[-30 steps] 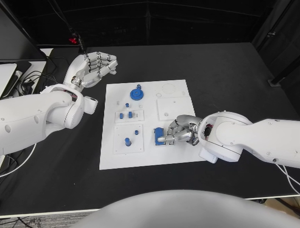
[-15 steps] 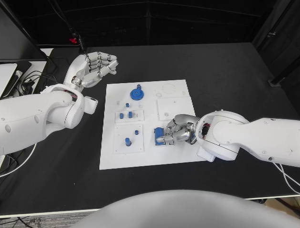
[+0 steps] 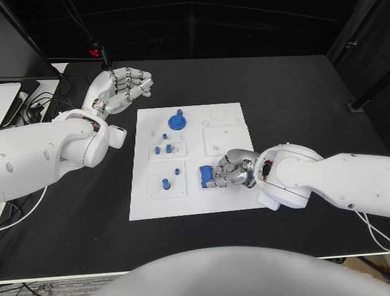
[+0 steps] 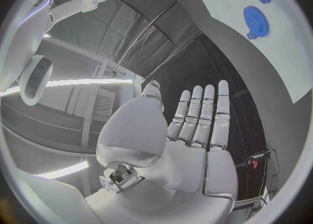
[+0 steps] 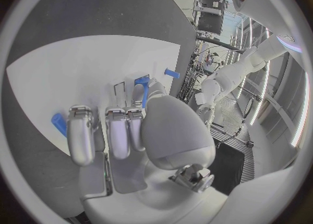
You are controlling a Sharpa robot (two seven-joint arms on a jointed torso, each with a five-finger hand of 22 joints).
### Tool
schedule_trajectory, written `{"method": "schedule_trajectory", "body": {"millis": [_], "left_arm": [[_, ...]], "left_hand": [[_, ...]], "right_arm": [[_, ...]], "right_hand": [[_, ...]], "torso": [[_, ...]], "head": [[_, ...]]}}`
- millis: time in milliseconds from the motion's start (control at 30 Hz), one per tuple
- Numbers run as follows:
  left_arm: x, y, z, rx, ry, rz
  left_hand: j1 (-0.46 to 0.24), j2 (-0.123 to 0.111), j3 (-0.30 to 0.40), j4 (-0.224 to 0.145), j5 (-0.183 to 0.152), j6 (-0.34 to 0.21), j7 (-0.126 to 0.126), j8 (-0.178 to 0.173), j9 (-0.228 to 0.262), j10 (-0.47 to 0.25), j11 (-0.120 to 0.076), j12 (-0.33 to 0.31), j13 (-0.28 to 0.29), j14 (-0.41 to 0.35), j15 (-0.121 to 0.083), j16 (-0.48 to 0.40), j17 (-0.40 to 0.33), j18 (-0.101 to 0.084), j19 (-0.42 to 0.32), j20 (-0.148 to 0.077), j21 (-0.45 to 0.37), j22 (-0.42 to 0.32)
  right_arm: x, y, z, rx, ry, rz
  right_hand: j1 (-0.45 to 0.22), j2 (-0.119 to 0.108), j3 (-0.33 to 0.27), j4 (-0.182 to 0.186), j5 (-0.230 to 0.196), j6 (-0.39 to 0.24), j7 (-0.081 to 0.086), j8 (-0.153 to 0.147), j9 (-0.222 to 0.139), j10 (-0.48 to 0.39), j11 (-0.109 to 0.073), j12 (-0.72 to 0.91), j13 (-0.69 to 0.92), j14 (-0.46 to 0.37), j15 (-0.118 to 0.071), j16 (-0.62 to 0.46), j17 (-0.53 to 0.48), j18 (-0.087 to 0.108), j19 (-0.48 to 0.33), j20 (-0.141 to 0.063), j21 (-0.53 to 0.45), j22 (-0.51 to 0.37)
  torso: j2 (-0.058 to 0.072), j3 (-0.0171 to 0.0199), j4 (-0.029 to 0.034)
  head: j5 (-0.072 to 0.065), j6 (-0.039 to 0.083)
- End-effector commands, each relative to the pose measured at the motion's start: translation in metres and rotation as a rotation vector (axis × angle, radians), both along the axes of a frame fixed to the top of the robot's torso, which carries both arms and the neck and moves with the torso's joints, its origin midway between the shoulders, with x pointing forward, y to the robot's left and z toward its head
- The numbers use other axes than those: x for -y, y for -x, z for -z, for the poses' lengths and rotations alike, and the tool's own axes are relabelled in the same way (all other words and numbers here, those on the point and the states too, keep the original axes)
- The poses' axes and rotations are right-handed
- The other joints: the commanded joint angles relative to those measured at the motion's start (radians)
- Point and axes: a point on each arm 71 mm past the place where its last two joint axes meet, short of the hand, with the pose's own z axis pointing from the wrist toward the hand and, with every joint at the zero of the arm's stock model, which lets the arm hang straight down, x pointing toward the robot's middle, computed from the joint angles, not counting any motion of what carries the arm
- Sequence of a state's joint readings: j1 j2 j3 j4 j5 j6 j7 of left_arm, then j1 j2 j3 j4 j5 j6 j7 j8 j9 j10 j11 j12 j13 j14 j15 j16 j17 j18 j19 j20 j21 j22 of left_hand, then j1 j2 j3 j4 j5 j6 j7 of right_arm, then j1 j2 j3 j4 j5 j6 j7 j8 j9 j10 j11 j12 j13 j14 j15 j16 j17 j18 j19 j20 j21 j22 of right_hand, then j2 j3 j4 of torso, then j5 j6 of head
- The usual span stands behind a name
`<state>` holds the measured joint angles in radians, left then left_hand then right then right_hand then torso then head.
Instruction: Assemble the parts on the task board
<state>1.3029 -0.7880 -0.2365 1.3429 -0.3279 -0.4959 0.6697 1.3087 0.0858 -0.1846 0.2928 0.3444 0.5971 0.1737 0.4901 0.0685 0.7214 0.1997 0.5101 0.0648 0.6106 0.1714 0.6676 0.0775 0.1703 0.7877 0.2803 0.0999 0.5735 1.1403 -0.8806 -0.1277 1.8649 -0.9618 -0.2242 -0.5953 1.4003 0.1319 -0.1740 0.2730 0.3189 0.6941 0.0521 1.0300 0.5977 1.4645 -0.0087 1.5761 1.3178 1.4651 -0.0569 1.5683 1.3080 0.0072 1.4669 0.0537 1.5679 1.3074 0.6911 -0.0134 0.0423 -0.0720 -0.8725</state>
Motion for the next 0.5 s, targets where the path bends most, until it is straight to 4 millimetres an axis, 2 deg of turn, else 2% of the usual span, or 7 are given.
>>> {"method": "schedule_trajectory", "body": {"millis": [33,100,233,267,500], "left_arm": [[0.001,0.000,-0.001,0.001,0.006,0.008],[0.001,0.000,-0.001,0.001,0.006,0.008],[0.001,0.000,-0.001,0.001,0.006,0.008],[0.000,0.000,-0.001,0.001,0.006,0.008],[-0.001,0.000,-0.001,0.002,0.005,0.003]], "left_hand": [[0.012,0.000,-0.001,-0.001,0.004,0.006,0.063,0.006,-0.001,0.001,-0.008,0.005,-0.001,0.006,-0.001,0.003,-0.001,0.010,0.007,-0.003,0.006,-0.001],[0.012,0.000,-0.001,-0.001,0.004,0.006,0.063,0.006,-0.001,0.001,-0.008,0.005,-0.001,0.006,-0.001,0.003,-0.001,0.010,0.007,-0.003,0.006,-0.001],[0.012,0.000,-0.001,-0.001,0.004,0.006,0.063,0.006,-0.001,0.001,-0.008,0.005,-0.001,0.006,-0.001,0.003,-0.001,0.010,0.007,-0.003,0.006,-0.001],[0.012,0.000,-0.001,-0.001,0.004,0.006,0.063,0.006,-0.001,0.001,-0.008,0.005,-0.001,0.006,-0.001,0.003,-0.001,0.010,0.007,-0.003,0.006,-0.001],[0.014,0.002,-0.002,-0.001,0.008,0.007,0.063,0.007,-0.001,0.001,-0.008,0.006,-0.001,0.006,-0.001,0.005,-0.002,0.010,0.008,-0.003,0.006,-0.002]], "right_arm": [[-0.001,0.001,-0.001,0.003,-0.001,-0.011],[-0.001,0.001,-0.002,0.014,-0.013,-0.006],[0.003,0.001,-0.007,0.059,-0.058,0.020],[0.007,0.002,-0.010,0.082,-0.080,0.035],[0.043,0.008,-0.027,0.224,-0.146,0.101]], "right_hand": [[0.026,0.015,0.002,-0.006,0.006,0.001,-0.009,-0.005,0.002,0.106,-0.007,-0.005,0.253,0.106,-0.009,0.002,0.263,-0.007,0.104,-0.008,0.003,0.263],[0.025,0.012,0.000,-0.004,0.005,0.001,-0.008,-0.006,0.002,0.106,-0.007,-0.005,0.253,0.106,-0.009,0.002,0.263,-0.007,0.104,-0.008,0.003,0.263],[0.001,-0.015,-0.026,0.015,0.002,0.000,-0.002,-0.016,0.004,0.106,-0.003,-0.005,0.253,0.106,-0.007,0.002,0.263,-0.007,0.104,-0.006,0.003,0.263],[-0.015,-0.024,-0.038,0.017,0.002,-0.010,0.004,-0.031,-0.001,0.106,0.002,-0.005,0.253,0.106,-0.004,0.002,0.263,-0.007,0.104,-0.005,0.003,0.263],[-0.065,-0.040,-0.078,0.016,0.030,-0.067,0.051,-0.146,-0.069,0.106,0.042,-0.005,0.253,0.106,0.028,0.002,0.263,-0.007,0.104,0.020,0.003,0.263]], "torso": [[0.000,0.0000,0.0004],[-0.001,0.0001,0.0005],[0.000,0.0000,0.0000],[0.000,-0.0002,0.0003],[-0.001,-0.0017,0.0027]], "head": [[0.000,0.000],[0.000,0.000],[0.000,0.000],[0.000,0.000],[-0.008,0.000]]}}
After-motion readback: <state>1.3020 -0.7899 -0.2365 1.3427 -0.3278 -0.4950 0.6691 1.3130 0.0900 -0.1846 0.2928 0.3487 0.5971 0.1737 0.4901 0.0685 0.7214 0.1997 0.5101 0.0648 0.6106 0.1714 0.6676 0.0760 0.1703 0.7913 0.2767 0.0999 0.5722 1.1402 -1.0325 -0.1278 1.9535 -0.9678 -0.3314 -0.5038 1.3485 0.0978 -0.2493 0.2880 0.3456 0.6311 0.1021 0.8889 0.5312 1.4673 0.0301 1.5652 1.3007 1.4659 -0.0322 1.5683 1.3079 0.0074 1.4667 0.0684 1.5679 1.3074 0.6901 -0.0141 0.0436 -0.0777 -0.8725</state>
